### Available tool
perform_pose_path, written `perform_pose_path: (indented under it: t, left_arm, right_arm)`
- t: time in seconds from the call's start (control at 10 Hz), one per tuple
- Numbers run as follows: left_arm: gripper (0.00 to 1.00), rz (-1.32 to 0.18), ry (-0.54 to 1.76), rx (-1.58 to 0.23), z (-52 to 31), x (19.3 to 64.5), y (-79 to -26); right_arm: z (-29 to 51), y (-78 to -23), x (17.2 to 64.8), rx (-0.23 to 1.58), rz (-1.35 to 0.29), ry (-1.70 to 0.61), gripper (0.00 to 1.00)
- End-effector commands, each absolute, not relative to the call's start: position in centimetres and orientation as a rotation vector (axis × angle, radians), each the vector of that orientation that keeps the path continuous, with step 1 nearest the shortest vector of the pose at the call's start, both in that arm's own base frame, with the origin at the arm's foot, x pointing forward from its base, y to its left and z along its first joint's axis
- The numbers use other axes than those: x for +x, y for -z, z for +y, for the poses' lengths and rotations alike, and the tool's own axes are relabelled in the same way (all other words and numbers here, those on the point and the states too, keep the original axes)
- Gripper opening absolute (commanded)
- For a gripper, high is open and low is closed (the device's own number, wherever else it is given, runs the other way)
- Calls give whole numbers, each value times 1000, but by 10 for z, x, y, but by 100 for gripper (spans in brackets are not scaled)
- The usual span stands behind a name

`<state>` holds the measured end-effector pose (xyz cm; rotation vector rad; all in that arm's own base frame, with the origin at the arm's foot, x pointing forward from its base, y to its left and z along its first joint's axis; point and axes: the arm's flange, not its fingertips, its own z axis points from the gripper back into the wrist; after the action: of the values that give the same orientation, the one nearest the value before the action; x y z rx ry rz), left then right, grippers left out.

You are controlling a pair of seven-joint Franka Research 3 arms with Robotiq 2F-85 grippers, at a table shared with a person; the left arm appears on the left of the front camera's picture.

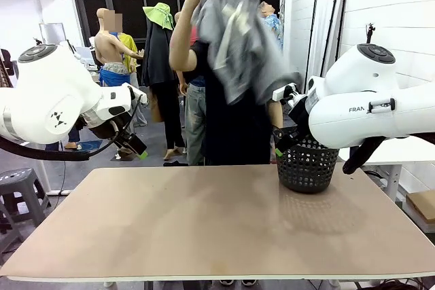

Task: Fold the training pants.
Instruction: Grab both ends of the Training pants handed by a person.

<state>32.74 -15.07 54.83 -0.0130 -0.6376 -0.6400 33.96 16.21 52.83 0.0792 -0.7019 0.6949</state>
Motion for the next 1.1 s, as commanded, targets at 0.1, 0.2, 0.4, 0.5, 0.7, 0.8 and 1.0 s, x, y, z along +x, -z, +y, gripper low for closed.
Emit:
perform_pose_path:
  t: [0.1,0.2,0.4,0.5,0.7,0.8,1.0]
  left_arm:
    - [100,-647,639,-21,-150,328,-549]
    - [100,-647,639,-21,-150,328,-549]
    - [100,-647,639,-21,-150,328,-549]
    - [100,-647,639,-21,-150,328,-549]
    - [100,-647,639,-21,-150,328,-549]
    - [100,-647,639,-21,-150,328,-549]
    - [100,-647,639,-21,-150,328,-549]
  right_arm:
    - [162,-528,340,80,-705,-694,100]
    - [162,-528,340,80,-705,-694,100]
    - [162,-528,340,80,-705,-694,100]
    - [162,-528,340,80,-705,-694,100]
    - [162,-528,340,80,-705,-694,100]
    - [162,-528,340,80,-705,-694,100]
    - [162,-528,340,80,-705,-694,100]
